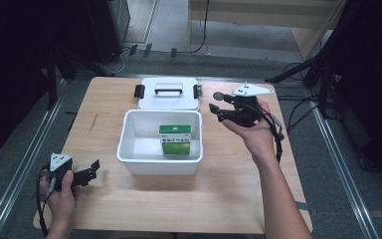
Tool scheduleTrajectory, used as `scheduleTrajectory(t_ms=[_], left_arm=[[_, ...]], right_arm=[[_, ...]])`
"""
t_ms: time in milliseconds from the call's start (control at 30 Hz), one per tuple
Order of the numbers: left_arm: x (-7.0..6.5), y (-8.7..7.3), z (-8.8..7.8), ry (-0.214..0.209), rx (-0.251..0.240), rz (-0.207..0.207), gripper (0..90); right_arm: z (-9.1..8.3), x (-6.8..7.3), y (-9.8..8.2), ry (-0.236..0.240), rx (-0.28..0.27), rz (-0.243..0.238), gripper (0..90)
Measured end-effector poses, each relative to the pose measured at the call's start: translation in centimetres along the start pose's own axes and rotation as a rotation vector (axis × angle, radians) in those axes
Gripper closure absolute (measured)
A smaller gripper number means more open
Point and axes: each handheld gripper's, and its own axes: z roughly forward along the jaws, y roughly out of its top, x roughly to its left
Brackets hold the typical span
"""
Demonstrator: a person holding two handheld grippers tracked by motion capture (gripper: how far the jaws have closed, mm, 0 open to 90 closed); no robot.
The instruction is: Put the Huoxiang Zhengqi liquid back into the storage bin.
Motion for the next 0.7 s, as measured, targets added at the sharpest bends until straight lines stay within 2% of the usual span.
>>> scheduleTrajectory(t_ms=[100,133,200,400,467,500,533,567,700], left_arm=[[0.0,0.0,0.0,0.001,-0.001,0.002,1.7],[0.0,0.0,0.0,0.002,-0.001,0.004,1.8],[-0.1,0.0,0.0,0.004,0.0,0.006,1.8],[-0.1,0.0,0.0,0.008,0.0,0.009,1.8],[-0.2,0.0,0.0,0.009,-0.001,0.011,1.8],[-0.2,0.0,0.1,0.009,-0.001,0.012,1.8],[-0.2,0.0,0.0,0.01,-0.001,0.013,1.8],[-0.2,0.0,0.1,0.011,-0.001,0.015,1.8],[-0.3,0.0,0.0,0.013,0.001,0.022,1.7]], right_arm=[[-0.3,-0.3,-0.5,-0.016,-0.018,0.007,37.7],[-0.6,-0.5,-1.2,-0.042,-0.034,0.003,37.7],[-0.8,-0.6,-1.5,-0.051,-0.036,0.004,37.9],[-2.0,-1.0,-3.2,-0.13,-0.026,0.033,37.3],[-2.5,-0.9,-3.8,-0.166,-0.035,0.065,29.2],[-2.8,-0.8,-4.2,-0.207,-0.037,0.103,22.7],[-2.9,-0.8,-4.4,-0.223,-0.041,0.115,16.7],[-3.2,-1.0,-4.8,-0.231,-0.044,0.127,12.3],[-4.0,-1.2,-5.8,-0.229,-0.081,0.135,4.7]])
